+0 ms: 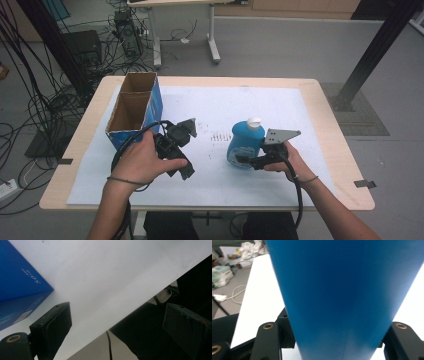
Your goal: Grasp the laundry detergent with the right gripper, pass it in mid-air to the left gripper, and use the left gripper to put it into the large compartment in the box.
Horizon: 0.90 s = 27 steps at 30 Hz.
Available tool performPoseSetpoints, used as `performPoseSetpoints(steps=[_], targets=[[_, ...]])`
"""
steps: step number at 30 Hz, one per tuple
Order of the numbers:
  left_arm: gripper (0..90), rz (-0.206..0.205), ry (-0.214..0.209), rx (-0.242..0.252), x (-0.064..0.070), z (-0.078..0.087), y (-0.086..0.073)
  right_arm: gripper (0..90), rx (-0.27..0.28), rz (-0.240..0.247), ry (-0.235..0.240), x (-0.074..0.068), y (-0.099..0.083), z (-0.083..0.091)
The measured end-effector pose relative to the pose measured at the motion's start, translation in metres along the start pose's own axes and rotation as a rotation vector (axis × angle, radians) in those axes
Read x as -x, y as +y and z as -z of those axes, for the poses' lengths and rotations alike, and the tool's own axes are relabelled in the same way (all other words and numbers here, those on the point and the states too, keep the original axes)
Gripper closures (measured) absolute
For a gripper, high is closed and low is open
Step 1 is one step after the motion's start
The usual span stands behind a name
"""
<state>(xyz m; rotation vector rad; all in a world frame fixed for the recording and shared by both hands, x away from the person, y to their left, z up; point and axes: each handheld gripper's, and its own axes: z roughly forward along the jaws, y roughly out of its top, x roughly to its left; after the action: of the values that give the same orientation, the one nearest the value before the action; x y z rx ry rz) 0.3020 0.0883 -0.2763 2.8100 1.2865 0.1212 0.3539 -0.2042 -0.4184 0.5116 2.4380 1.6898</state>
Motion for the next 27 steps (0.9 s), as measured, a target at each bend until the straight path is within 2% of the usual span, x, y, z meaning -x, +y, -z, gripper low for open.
performPoseSetpoints(steps=[4, 7, 13, 23, 27], targets=[[8.7, -0.027, -0.007, 0.012, 0.000, 0.010, 0.002, 40.4, -0.004, 0.010, 0.049, 0.002, 0.012, -0.001], [8.7, -0.044, -0.012, 0.021, -0.001, 0.017, 0.005, 40.4, -0.023, 0.041, 0.075, 0.003, 0.022, -0.002], [8.6, -0.106, -0.022, 0.025, -0.004, 0.031, 0.015, 40.5, -0.043, 0.066, 0.156, 0.002, 0.039, -0.009], [8.7, -0.183, -0.013, 0.042, 0.001, 0.050, 0.026, 40.5, -0.067, 0.096, 0.240, -0.008, 0.047, -0.026], [8.7, -0.229, -0.021, 0.052, 0.005, 0.057, 0.030, 40.5, -0.074, 0.110, 0.263, -0.012, 0.050, -0.030]])
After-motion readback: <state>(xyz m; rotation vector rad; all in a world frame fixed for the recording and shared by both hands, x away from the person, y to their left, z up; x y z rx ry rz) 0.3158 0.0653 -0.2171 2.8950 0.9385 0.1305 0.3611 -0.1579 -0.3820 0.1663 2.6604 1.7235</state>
